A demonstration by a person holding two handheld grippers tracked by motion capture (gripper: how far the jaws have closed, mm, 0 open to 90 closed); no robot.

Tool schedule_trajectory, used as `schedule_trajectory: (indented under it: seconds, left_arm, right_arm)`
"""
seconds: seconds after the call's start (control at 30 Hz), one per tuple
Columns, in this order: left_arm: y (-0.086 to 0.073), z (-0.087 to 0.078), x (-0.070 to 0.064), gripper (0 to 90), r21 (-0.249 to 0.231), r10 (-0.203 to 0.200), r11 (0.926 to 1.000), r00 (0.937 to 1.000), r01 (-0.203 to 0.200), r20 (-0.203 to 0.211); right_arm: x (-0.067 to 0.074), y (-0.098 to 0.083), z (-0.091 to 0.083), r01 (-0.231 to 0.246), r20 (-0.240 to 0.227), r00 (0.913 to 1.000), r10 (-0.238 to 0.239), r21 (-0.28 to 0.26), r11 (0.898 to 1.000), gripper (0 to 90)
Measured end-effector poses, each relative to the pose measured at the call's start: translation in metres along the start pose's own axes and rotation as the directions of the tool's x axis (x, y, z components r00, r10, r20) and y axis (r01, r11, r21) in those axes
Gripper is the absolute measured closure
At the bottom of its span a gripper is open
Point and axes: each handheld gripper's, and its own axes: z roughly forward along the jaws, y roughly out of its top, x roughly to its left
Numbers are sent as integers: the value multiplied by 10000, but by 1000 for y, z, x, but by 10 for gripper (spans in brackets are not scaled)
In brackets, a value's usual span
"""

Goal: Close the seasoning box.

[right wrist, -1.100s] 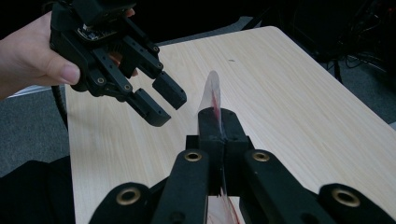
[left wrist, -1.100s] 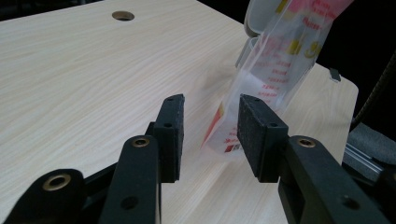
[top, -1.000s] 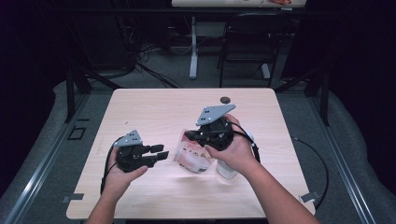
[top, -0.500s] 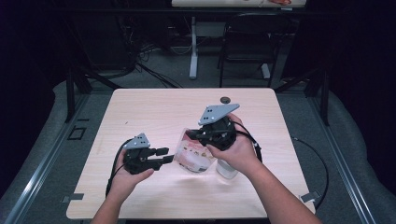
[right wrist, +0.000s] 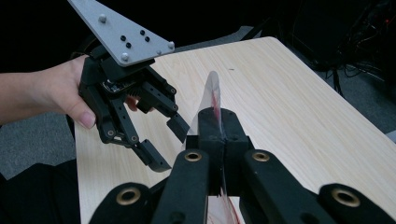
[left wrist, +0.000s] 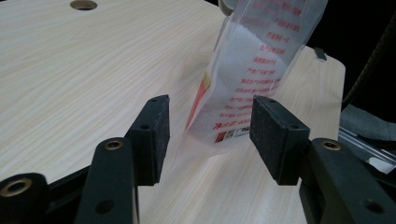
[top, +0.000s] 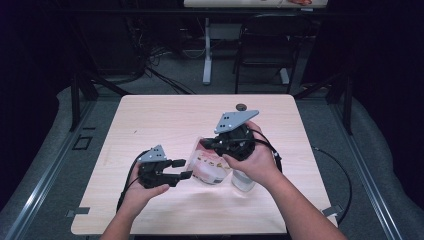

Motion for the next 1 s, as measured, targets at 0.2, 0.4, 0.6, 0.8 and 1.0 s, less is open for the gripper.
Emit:
schedule_trajectory:
  seconds: [0.2,0.4,0.6,0.8,1.0]
  left_arm:
    - [0,4,-1,455,-48,182,9998,9997,-182,183]
    - [-1,7,-2,450,118,272,9996,9994,-275,221]
    - [-2,10,-2,446,228,299,9993,9990,-307,327]
    - [-4,16,-3,442,389,434,9982,9977,-455,514]
    - [-6,20,-6,444,448,610,9969,9958,-642,687]
  right_arm:
    - [0,3,-3,80,-180,9998,-82,-79,9999,900]
    - [1,5,-5,130,-221,9997,-133,-135,9998,900]
    - [0,6,-7,120,-270,9996,-125,-165,9998,900]
    - [1,7,-8,156,-362,9992,-163,-199,9997,900]
    - [1,8,-8,221,-401,9989,-228,-191,9996,900]
